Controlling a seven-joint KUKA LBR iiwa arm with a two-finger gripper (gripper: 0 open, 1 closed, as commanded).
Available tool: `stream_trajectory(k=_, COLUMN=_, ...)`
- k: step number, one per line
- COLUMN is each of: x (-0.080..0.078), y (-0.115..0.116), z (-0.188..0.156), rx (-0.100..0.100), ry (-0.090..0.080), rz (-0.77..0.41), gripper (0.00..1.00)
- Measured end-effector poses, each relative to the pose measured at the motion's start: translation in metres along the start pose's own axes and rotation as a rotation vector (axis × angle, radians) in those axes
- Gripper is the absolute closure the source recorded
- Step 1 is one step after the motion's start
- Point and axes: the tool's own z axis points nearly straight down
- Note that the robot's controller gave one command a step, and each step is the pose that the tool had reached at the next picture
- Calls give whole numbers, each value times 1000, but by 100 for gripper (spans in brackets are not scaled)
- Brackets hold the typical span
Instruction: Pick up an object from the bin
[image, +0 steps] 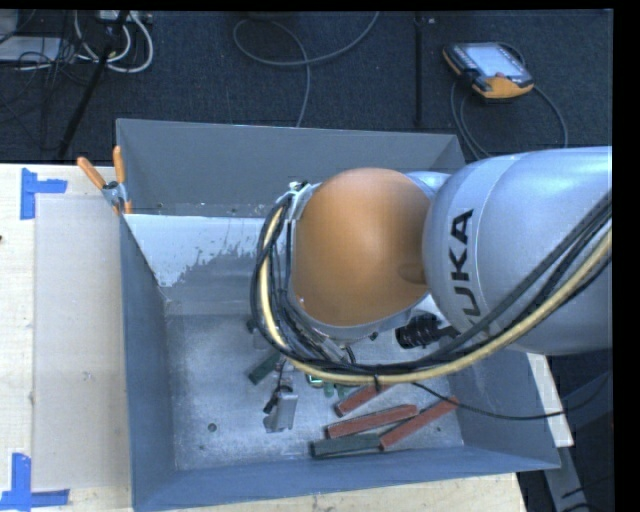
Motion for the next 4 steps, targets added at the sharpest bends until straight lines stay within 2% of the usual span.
stream_trajectory(k=1, x=-2, y=-1, z=-4, rx=-2, ry=-8, rz=4, gripper=0)
stream_trajectory(k=2, x=-25, y=-62, z=35, rx=-3, ry=-9, rz=-51, gripper=0)
stream_trajectory(k=3, x=-31, y=-72, z=92, rx=0, ry=-13, rz=-67, gripper=0)
stream_trajectory(k=4, x=-55, y=-43, z=148, rx=-3, ry=-15, rz=-86, gripper=0)
